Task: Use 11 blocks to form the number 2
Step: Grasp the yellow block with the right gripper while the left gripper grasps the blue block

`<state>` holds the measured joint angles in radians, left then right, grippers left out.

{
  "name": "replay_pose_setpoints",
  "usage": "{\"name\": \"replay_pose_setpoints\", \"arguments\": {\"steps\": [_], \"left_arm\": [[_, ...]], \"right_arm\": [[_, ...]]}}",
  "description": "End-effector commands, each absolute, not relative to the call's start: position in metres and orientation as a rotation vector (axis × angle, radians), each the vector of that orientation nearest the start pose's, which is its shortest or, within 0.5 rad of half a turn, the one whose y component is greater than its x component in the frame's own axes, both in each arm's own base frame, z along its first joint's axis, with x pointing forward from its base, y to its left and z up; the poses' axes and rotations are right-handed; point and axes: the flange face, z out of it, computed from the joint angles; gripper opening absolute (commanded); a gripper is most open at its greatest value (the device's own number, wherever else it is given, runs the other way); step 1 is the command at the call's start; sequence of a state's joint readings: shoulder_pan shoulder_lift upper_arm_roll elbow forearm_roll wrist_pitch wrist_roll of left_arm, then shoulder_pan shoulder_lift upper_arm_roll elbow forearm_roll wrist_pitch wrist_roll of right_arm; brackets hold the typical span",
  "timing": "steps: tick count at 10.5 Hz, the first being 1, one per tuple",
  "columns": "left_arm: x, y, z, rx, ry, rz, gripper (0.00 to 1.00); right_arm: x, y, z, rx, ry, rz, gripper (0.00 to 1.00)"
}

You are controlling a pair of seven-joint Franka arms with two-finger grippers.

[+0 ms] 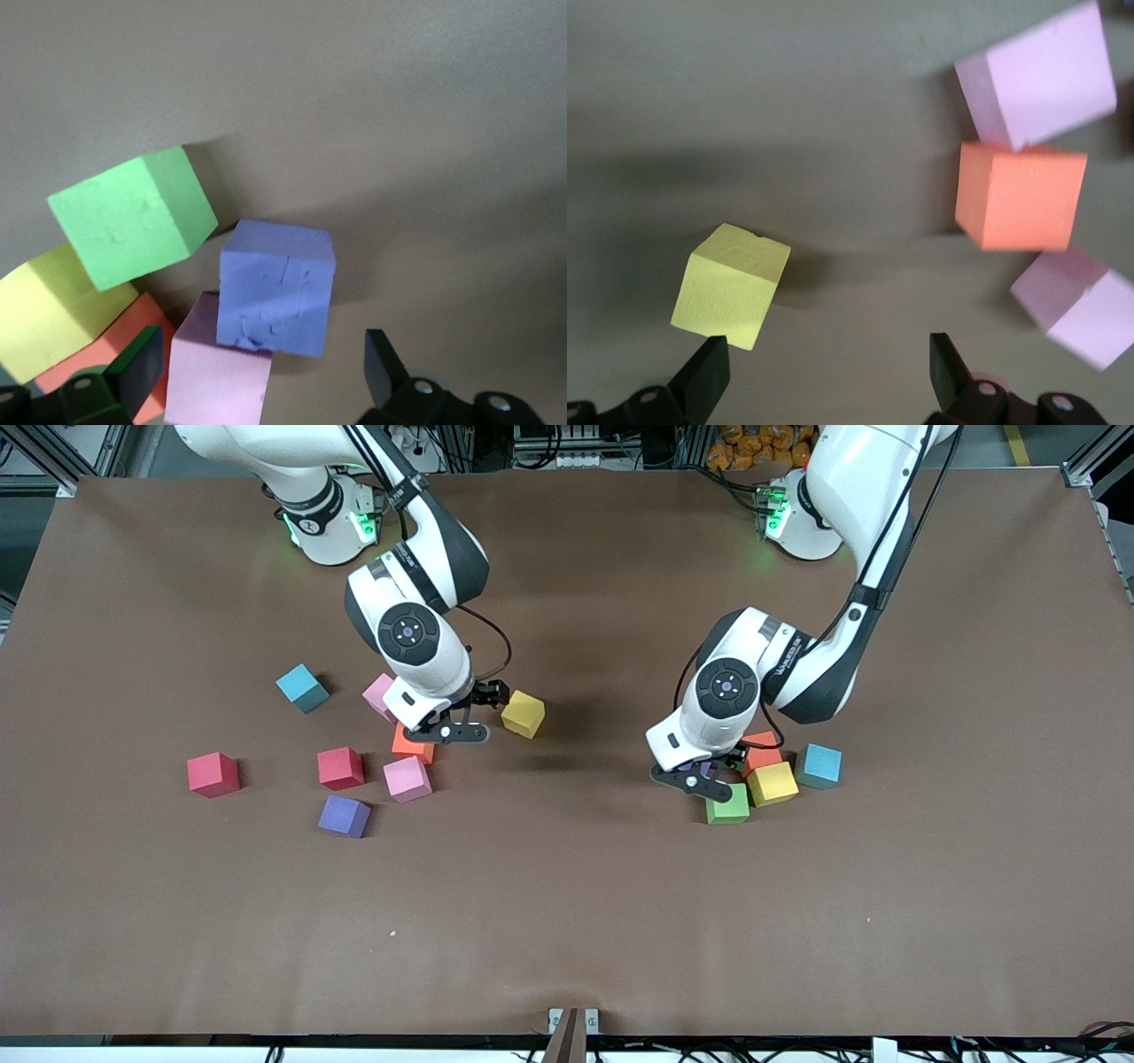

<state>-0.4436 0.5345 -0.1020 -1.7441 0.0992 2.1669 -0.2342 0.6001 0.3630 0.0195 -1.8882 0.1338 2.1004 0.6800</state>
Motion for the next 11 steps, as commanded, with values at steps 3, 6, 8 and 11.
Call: {"name": "replay_pose_setpoints", "arguments": {"steps": [3, 6, 8, 11], "left_arm": [[0.565, -0.335, 0.241, -3.012, 0.602, 0.097, 1.00], [0.564, -0.334, 0.228, -3.009, 0.605, 0.111, 1.00], [0.560, -0.338, 0.222, -3.006, 0.615, 0.120, 1.00], [0.557, -0.336, 0.207, -3.020, 0.617, 0.096, 1.00]], "right_arm": [[0.484, 0.391, 0.265, -3.026, 0.648, 0.268, 1.00], [0.477, 0.405, 0.237, -2.989, 0.854, 0.255, 1.00], [0.478, 0.406, 0.225, -2.971, 0.908, 0.244, 1.00], [0.475, 0.412, 0.214, -2.960, 0.936, 0.230, 1.00]]}}
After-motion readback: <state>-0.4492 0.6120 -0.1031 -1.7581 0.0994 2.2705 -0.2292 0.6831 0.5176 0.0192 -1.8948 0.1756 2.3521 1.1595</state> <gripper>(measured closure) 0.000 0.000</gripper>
